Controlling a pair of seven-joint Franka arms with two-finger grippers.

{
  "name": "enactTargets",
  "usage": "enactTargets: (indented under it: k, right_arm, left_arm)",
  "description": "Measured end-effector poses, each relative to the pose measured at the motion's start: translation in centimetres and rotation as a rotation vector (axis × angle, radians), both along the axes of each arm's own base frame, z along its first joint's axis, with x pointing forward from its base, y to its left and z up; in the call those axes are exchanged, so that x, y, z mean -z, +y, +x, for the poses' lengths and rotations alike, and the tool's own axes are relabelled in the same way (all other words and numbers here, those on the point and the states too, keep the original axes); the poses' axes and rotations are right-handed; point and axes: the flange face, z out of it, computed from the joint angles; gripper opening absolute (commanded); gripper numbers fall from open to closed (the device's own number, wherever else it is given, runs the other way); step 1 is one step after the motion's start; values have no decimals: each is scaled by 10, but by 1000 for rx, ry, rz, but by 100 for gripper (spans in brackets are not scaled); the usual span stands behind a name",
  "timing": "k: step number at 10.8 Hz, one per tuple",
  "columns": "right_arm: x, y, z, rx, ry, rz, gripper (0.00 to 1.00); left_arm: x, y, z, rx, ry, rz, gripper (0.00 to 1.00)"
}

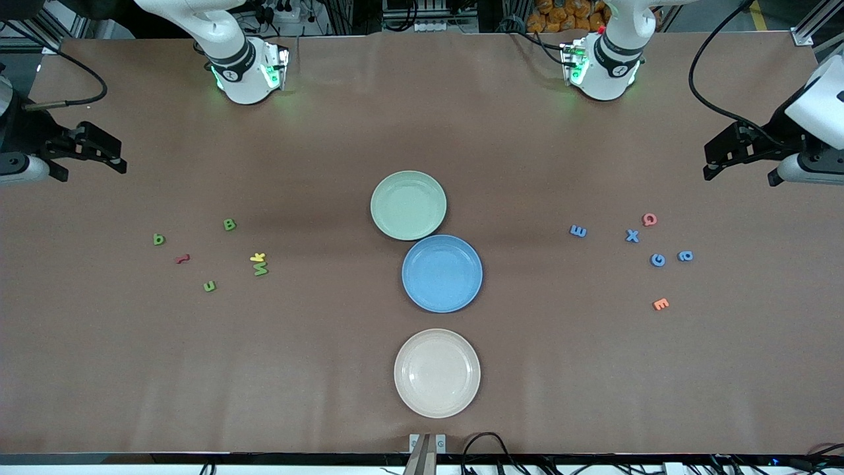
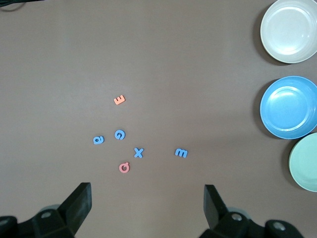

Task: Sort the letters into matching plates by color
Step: 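Move the right gripper toward the green letters while the left gripper reaches blue letters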

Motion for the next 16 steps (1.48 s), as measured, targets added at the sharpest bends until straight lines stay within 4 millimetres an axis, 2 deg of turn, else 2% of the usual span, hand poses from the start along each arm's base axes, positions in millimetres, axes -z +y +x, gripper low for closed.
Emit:
enactTargets:
  k: [5,7,10,11,14,16]
  right_arm:
    - [2,-1,1,1,4,0,100]
    - [12,-10,3,18,23,-2,100]
    - [51,-44,11,72,44,-4,100]
    - [65,-50,15,75,46,-5,100]
    - [115,-51,34,-19,57,-6,100]
    - [156,-55,54,-108,63,-8,100]
  left_arm:
    - [-1,3,0,-5,-3,0,100]
    - [-1,7,1,-12,-4,0,100]
    - [0,15,3,-27,-1,7,100]
    - [4,19,5,-32,6,8,100]
    - [26,26,17,-43,44,7,100]
    - [42,28,26,-47,70,6,100]
